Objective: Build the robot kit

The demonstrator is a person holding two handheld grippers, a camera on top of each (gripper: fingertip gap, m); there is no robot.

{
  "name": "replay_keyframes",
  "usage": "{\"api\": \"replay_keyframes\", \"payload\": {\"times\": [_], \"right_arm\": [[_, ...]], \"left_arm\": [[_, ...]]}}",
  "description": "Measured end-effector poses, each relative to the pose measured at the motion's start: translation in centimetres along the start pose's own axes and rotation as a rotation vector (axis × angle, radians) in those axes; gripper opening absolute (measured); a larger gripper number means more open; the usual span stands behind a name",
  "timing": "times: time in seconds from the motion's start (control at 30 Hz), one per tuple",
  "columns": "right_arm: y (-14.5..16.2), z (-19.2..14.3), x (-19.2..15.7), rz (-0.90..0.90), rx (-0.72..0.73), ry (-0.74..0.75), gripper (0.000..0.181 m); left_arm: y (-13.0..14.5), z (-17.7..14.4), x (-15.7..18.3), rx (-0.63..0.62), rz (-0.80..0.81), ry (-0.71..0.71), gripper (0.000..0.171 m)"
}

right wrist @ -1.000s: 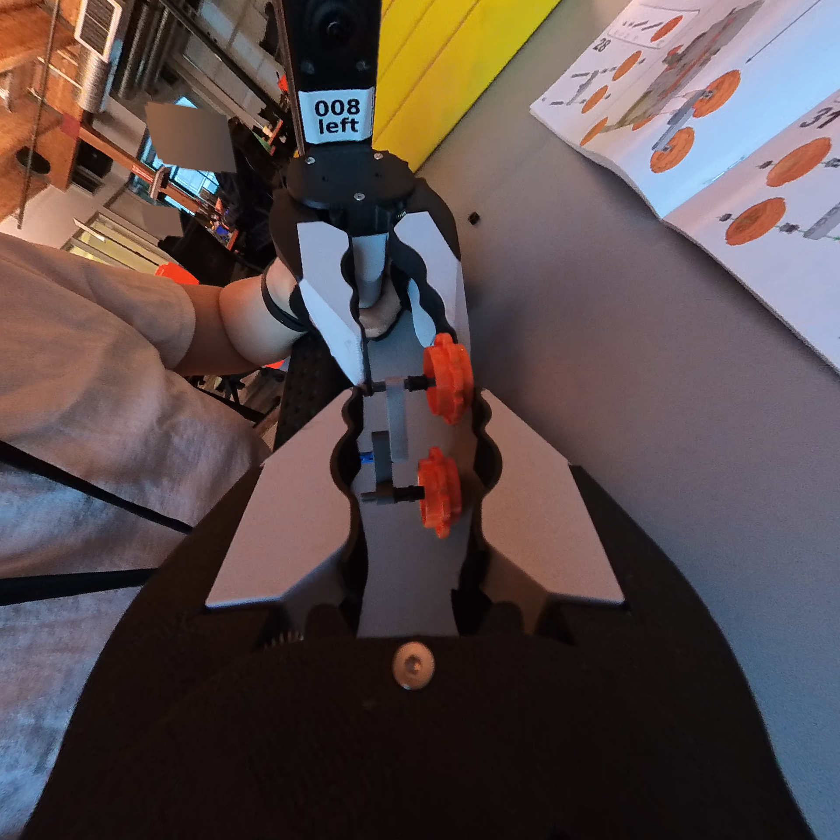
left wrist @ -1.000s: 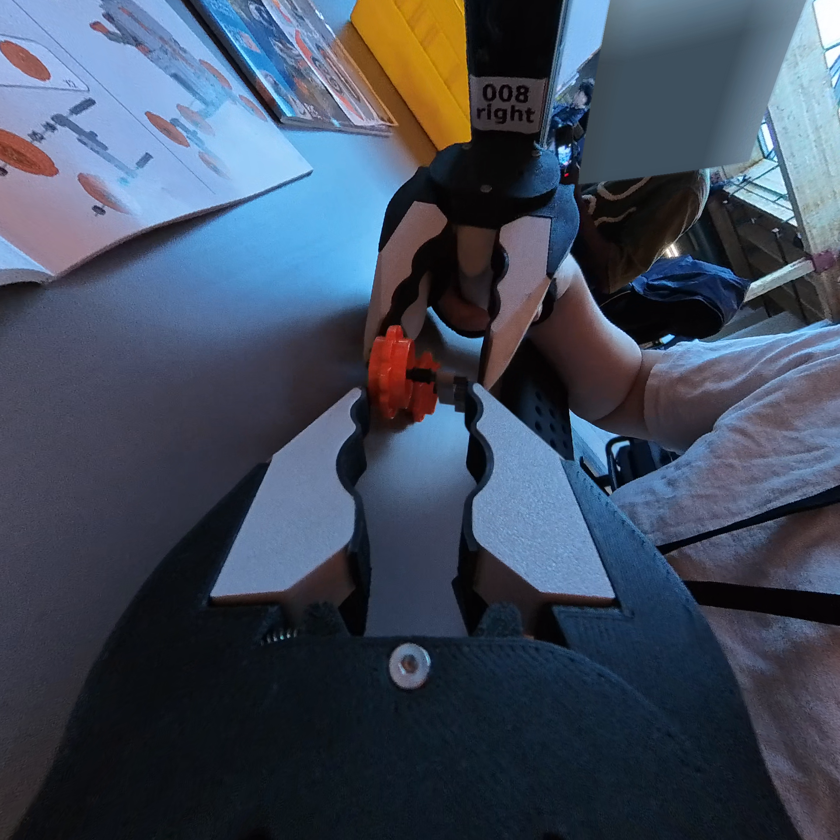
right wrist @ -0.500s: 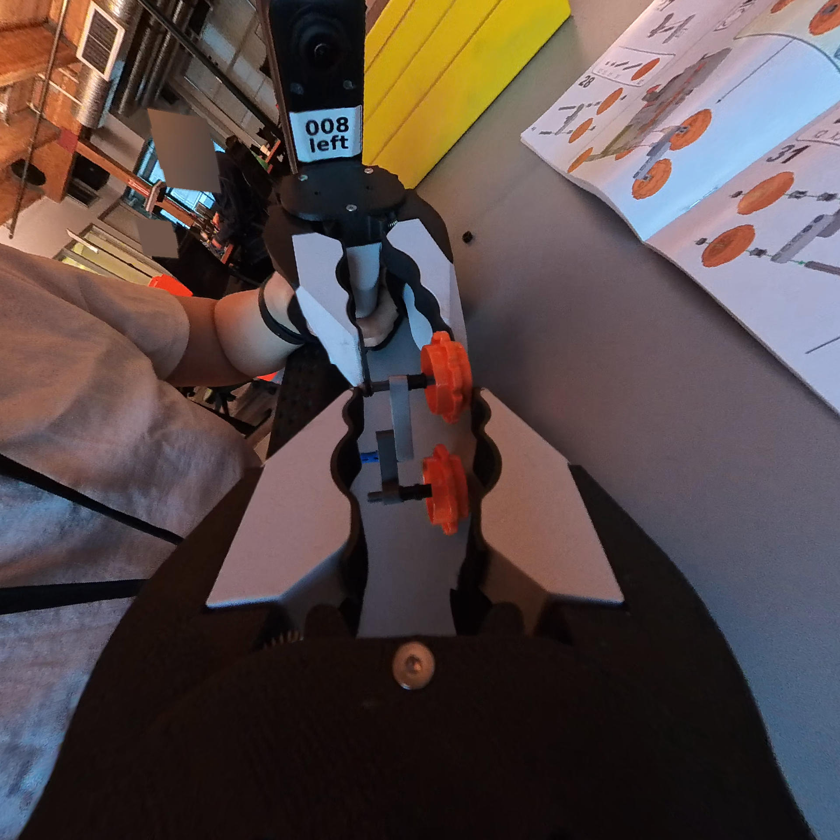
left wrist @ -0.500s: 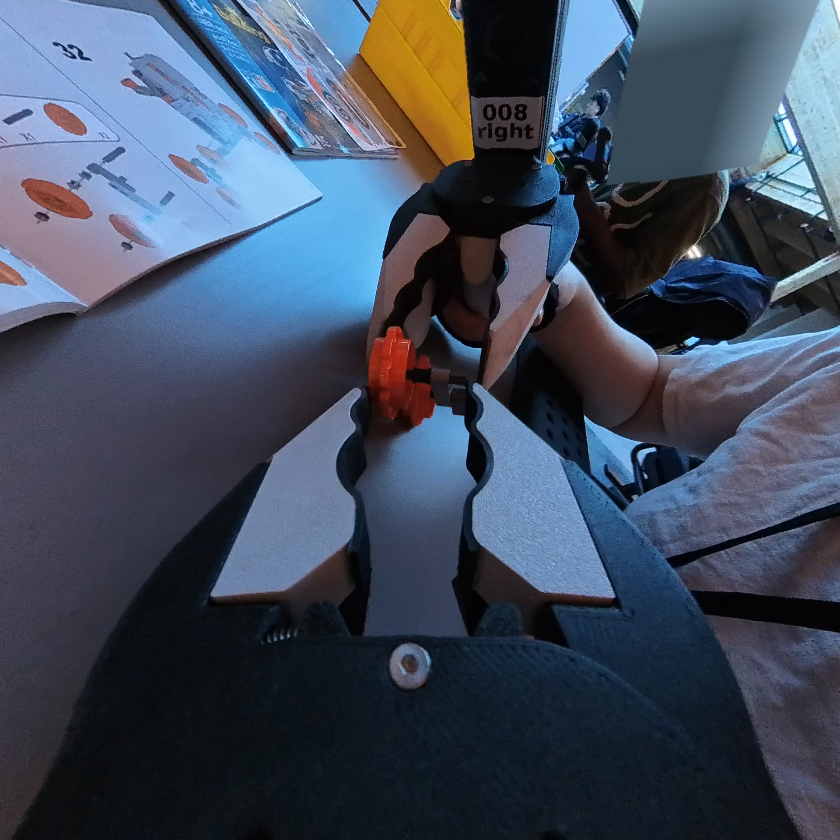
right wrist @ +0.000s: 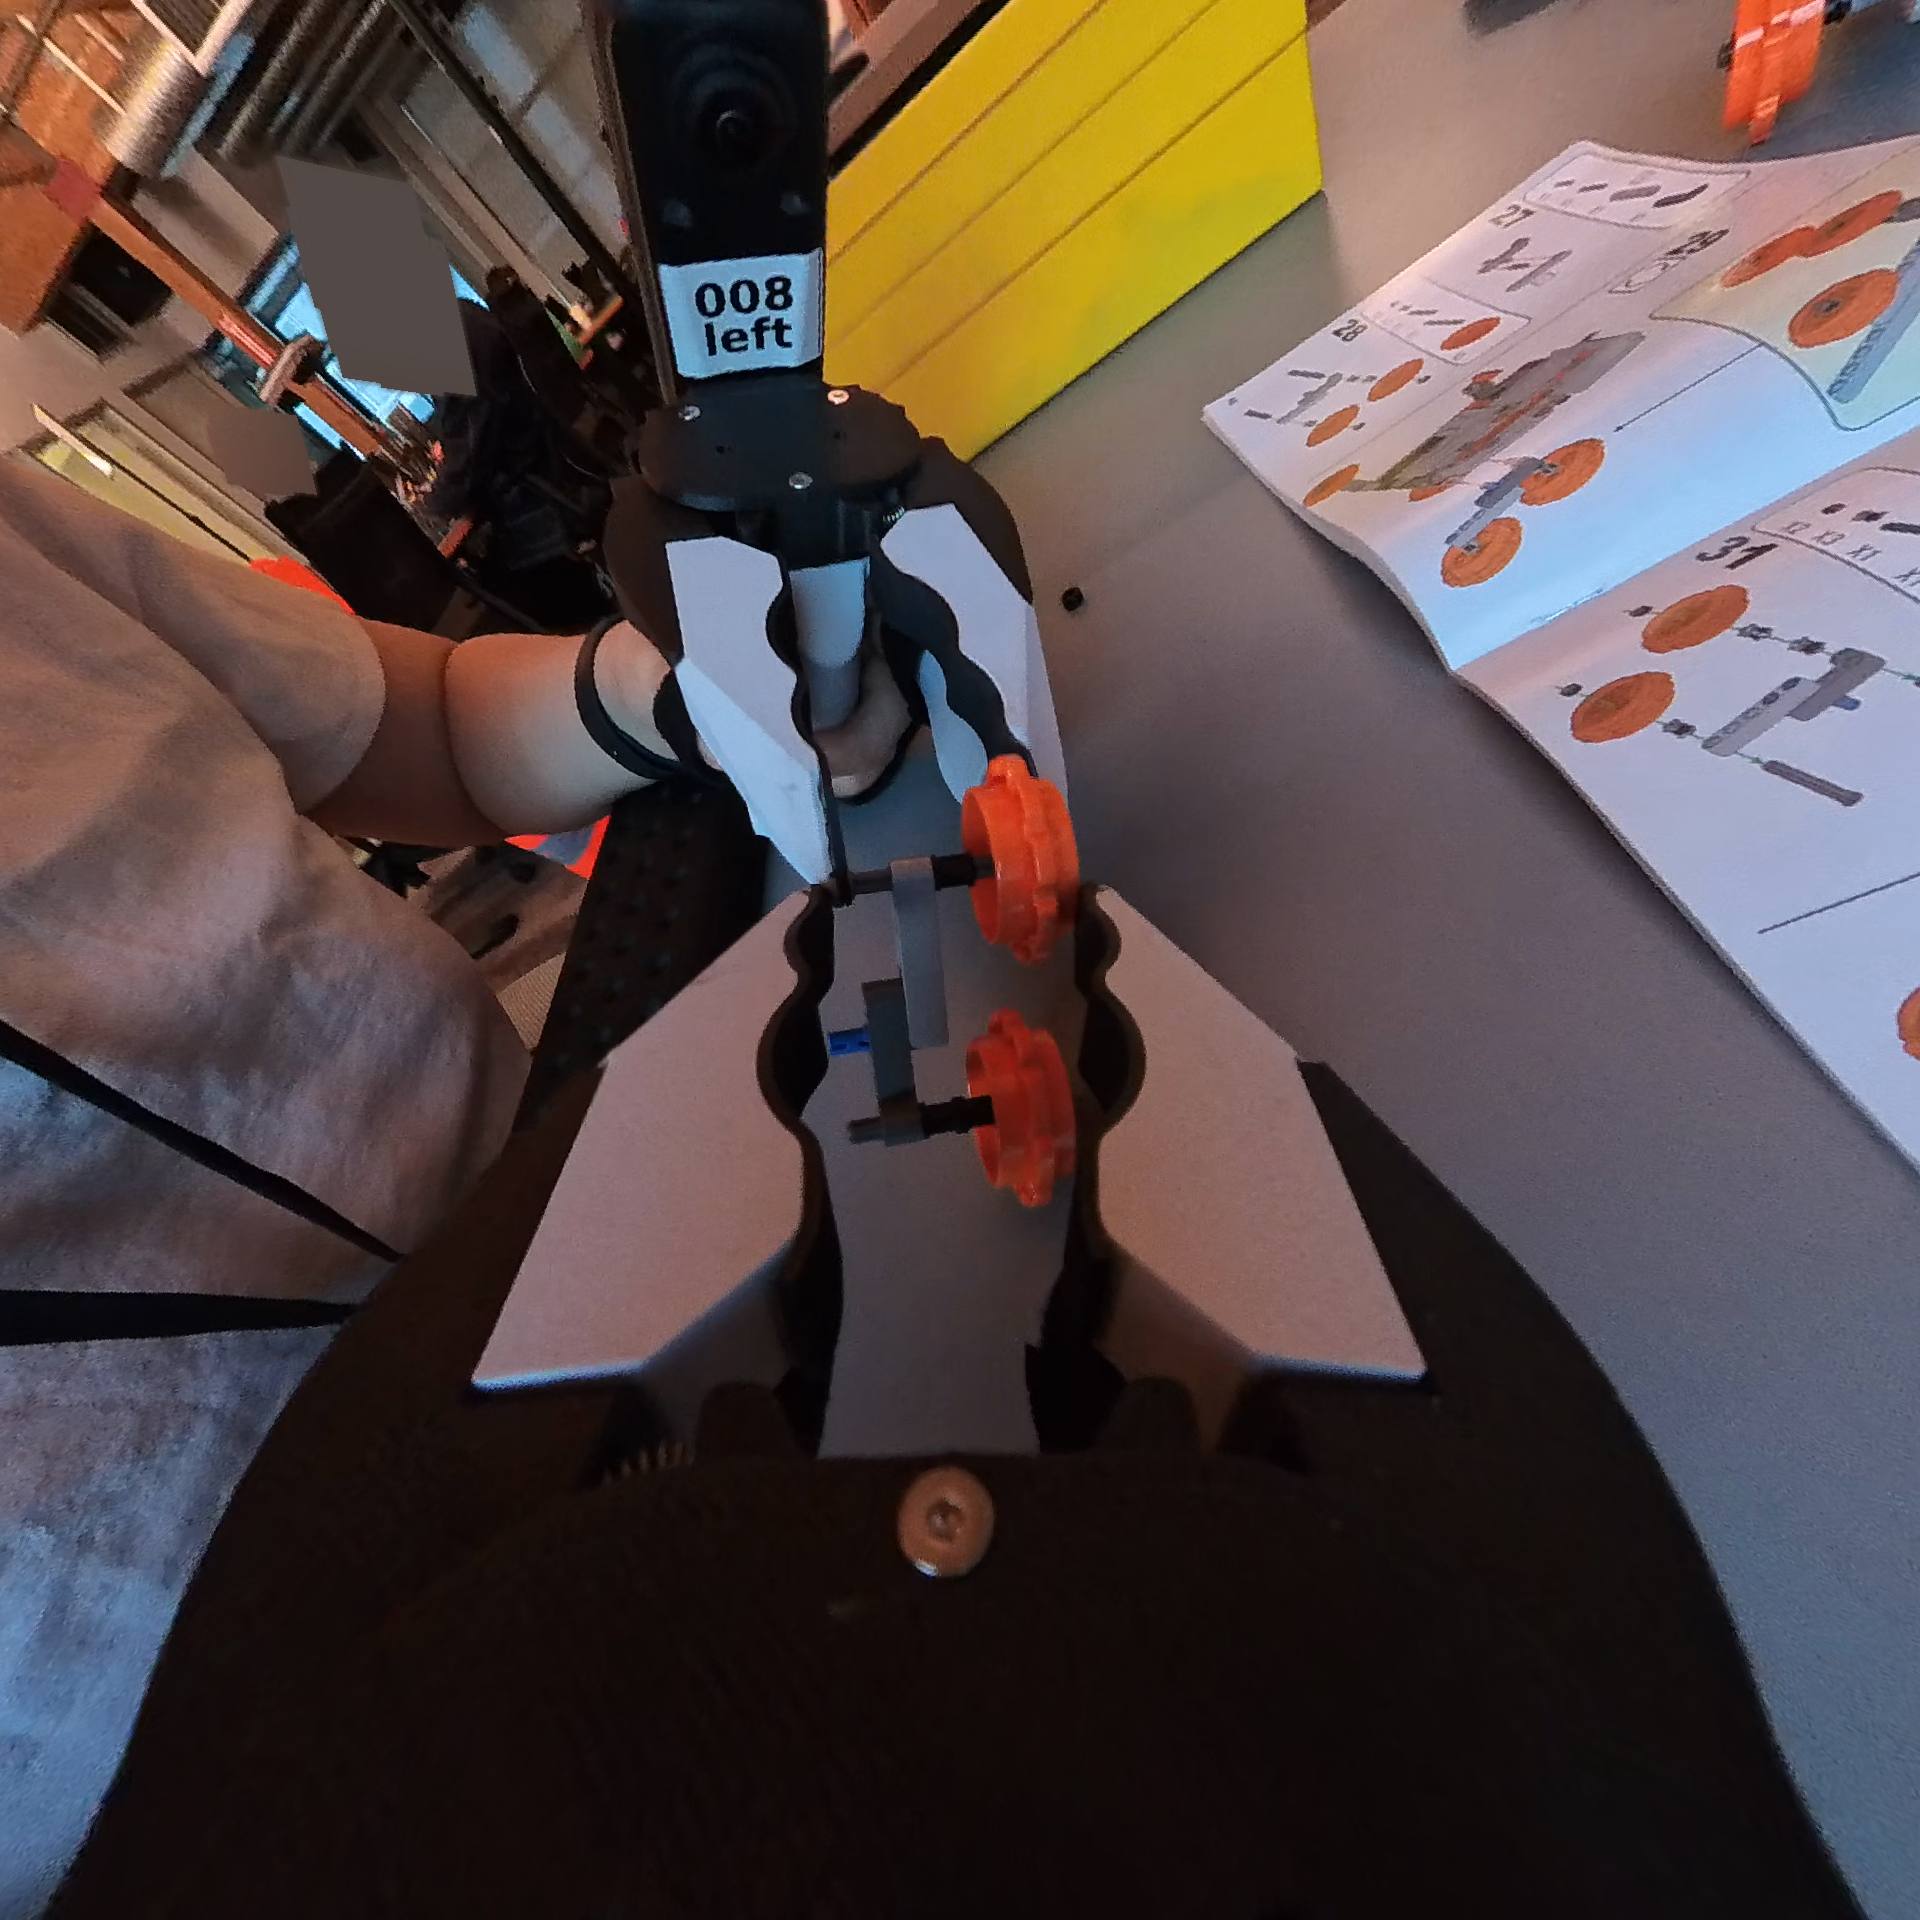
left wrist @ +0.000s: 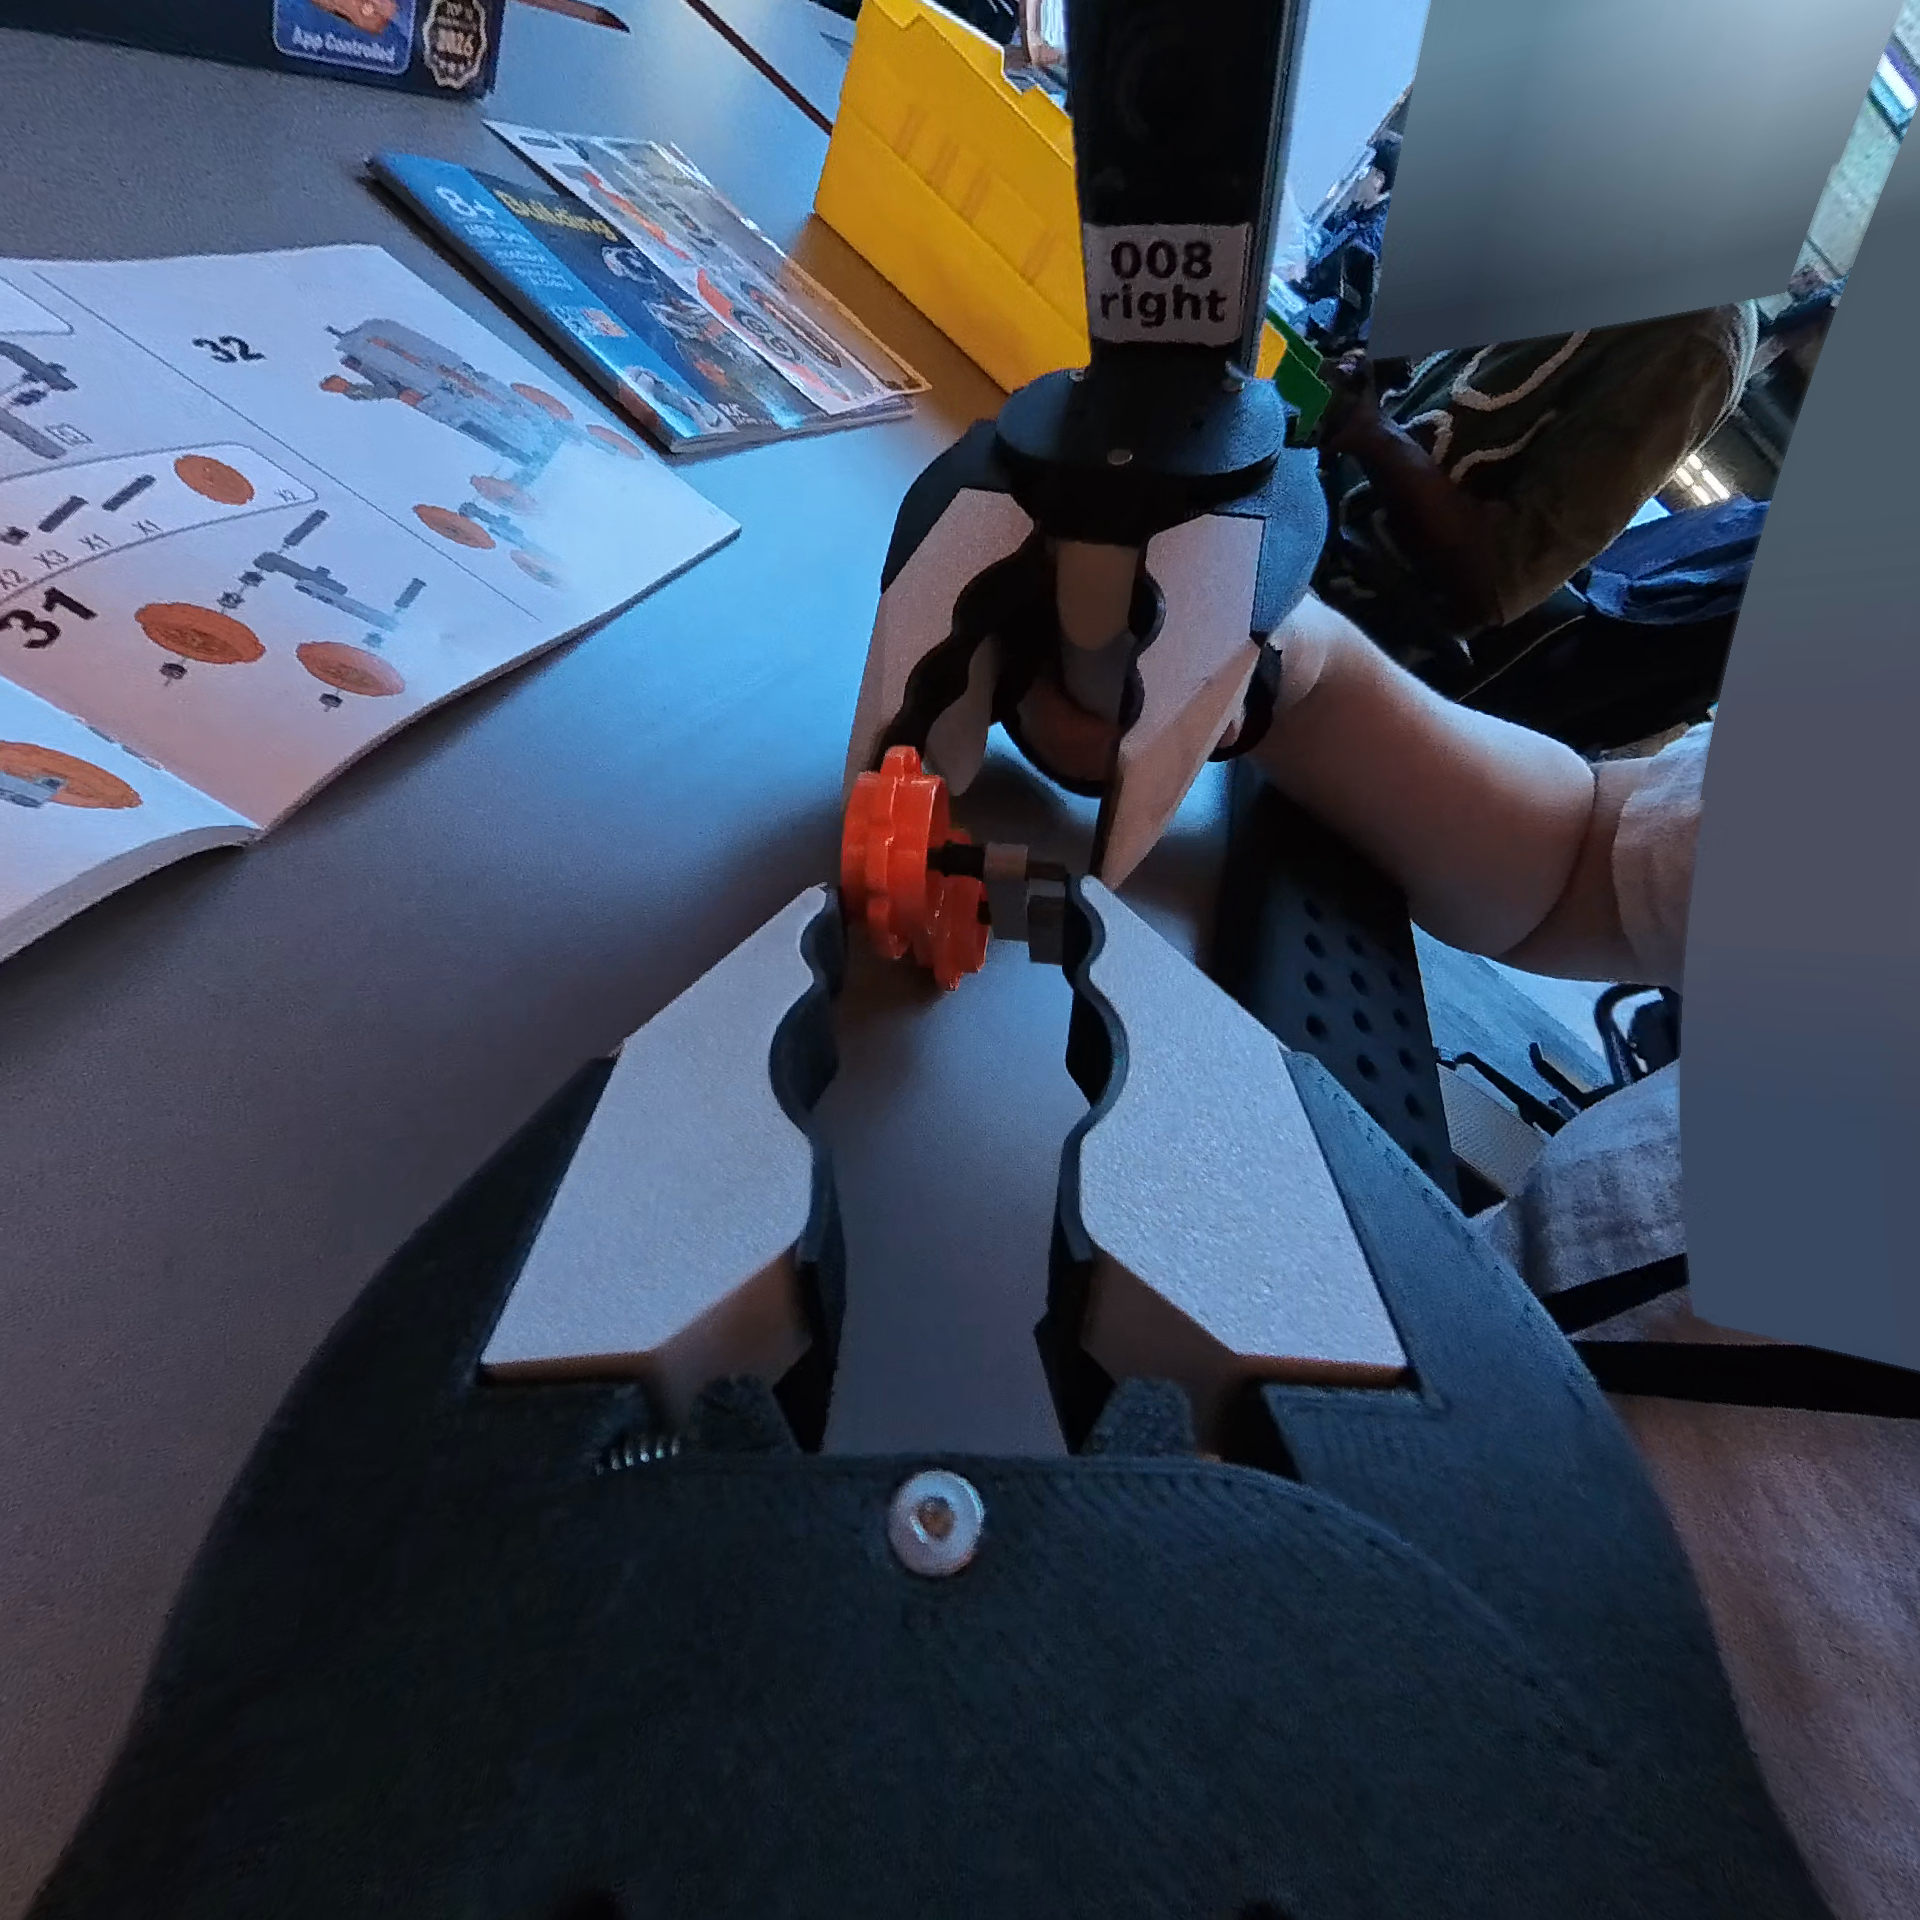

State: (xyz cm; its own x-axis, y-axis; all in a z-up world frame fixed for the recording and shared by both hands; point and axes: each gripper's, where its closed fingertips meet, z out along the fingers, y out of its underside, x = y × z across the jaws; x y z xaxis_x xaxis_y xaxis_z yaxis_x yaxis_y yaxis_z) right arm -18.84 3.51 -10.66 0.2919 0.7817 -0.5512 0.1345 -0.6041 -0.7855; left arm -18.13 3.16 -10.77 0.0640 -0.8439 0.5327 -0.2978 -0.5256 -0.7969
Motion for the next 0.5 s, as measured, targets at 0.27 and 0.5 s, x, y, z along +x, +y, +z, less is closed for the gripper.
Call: {"api": "replay_keyframes", "payload": {"times": [0.27, 0.5], "right_arm": [[-0.16, -0.36, 0.58, 0.013, 0.020, 0.013, 0.036], [0.00, -0.37, 0.31, 0.043, 0.017, -0.024, 0.042]], "left_arm": [[0.24, 0.05, -0.13, -0.015, -0.007, -0.003, 0.038], [0.41, 0.18, -0.20, -0.021, -0.040, 0.001, 0.038]]}}
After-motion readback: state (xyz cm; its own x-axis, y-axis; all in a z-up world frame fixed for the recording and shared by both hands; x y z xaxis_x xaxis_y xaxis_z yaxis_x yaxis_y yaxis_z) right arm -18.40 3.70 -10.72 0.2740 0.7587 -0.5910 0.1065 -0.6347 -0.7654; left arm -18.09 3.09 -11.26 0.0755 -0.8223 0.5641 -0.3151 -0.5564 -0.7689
